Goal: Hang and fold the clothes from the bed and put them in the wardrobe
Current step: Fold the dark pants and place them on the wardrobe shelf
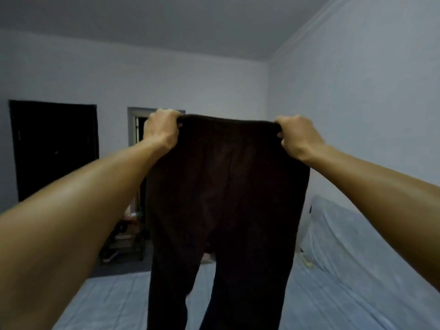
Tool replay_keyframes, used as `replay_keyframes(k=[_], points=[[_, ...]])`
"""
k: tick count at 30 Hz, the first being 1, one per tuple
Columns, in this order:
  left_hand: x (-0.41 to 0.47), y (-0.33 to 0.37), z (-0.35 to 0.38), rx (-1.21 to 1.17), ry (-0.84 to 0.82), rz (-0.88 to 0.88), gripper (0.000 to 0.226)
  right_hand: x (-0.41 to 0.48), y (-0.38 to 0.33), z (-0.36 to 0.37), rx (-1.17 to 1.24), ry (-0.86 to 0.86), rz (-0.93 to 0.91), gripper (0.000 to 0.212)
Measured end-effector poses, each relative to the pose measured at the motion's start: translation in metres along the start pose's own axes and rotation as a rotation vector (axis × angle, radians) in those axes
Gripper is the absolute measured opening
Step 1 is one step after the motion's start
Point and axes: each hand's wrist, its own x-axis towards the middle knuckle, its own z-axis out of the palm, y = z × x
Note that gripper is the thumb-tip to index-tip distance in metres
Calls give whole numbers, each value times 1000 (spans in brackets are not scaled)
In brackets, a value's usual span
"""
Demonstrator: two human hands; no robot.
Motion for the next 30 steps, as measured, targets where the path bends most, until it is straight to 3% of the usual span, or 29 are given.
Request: replay_keyframes(k=[4,11,14,18,22,25,28,30], points=[[8,0,-38,-37,160,38,19,4,2,-29,-3,213,-170,25],[-157,6,-67,-39,6,122,29,-164,-1,-40,74,134,-344,37],[-270,10,-64,-7,-180,163,34,-286,-9,-29,172,22,-335,43],[-448,9,-51,7,-484,189,40,-473,-25,-11,323,-171,-360,34],[-629,5,-46,13,-822,339,31,-661,-42,-22,415,-480,-236,46],[-762,12,-59,-30,-1096,455,37,-786,-58,-53,420,-696,-152,43],[-857,34,-92,-58,-1161,520,38,-890,-77,-83,406,-938,-8,69],[-909,35,-107,-76,-1224,483,57,-947,-93,-96,387,-1073,85,79]])
